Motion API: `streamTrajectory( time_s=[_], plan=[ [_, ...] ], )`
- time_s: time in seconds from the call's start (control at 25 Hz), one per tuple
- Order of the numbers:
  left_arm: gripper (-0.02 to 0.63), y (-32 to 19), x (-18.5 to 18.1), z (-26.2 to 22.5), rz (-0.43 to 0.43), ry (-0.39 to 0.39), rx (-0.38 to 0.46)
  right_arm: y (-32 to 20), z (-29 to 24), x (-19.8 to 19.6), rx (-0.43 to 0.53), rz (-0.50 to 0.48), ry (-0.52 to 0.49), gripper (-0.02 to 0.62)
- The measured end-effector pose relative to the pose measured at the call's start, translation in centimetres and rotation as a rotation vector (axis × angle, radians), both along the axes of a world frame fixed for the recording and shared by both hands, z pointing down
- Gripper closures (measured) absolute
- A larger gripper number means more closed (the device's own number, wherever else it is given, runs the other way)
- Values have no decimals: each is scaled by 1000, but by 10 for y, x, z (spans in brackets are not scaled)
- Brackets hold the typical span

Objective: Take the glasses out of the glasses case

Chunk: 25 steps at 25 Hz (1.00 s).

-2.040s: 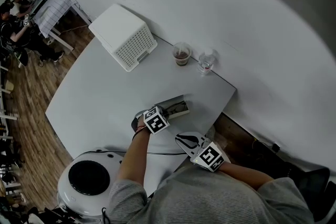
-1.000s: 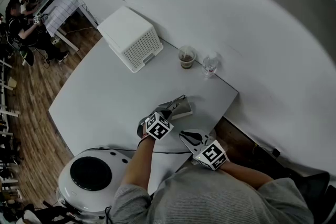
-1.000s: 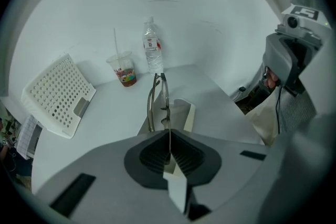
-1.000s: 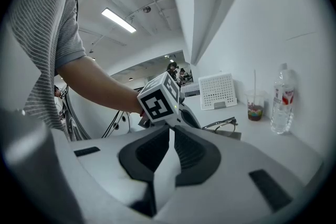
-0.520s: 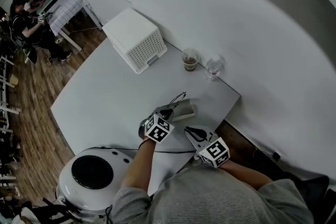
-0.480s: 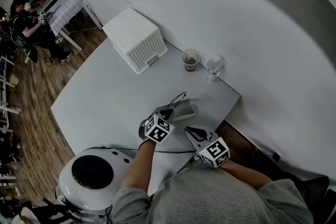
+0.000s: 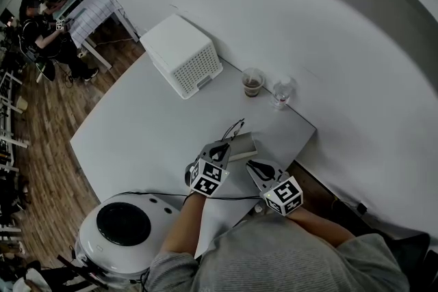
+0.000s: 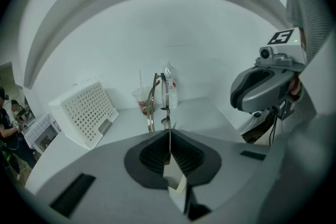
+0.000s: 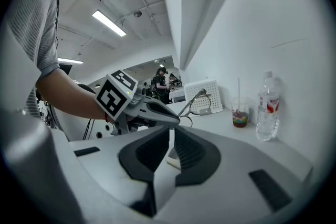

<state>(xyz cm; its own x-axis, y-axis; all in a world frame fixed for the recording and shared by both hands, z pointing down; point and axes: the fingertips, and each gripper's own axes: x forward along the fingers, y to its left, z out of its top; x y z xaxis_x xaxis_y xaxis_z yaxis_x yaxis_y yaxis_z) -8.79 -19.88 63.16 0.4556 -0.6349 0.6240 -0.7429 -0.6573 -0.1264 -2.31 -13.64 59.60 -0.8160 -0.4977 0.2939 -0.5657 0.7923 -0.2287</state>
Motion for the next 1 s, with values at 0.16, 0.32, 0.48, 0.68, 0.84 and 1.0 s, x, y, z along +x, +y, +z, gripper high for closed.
streamTrajectory(
  time_s=[0.16, 0.32, 0.48, 0.68, 0.84, 1.0],
  plan=[
    [588, 5, 1, -12, -19, 38, 38, -5, -2, 1, 11, 10, 0, 574],
    [588, 9, 2, -25, -48, 85, 77, -13, -7, 4, 21, 26, -6, 574],
    [588, 14, 5, -39, -70, 122, 123, -22, -16, 7, 36, 40, -17, 574],
    [588, 20, 7, -59, -94, 156, 181, -31, -26, 8, 58, 54, -26, 574],
    [588, 24, 3, -64, -133, 176, 207, -35, -28, 7, 63, 63, -31, 574],
    [588, 32, 4, -76, -156, 221, 241, -34, -33, 7, 72, 64, -35, 574]
  ],
)
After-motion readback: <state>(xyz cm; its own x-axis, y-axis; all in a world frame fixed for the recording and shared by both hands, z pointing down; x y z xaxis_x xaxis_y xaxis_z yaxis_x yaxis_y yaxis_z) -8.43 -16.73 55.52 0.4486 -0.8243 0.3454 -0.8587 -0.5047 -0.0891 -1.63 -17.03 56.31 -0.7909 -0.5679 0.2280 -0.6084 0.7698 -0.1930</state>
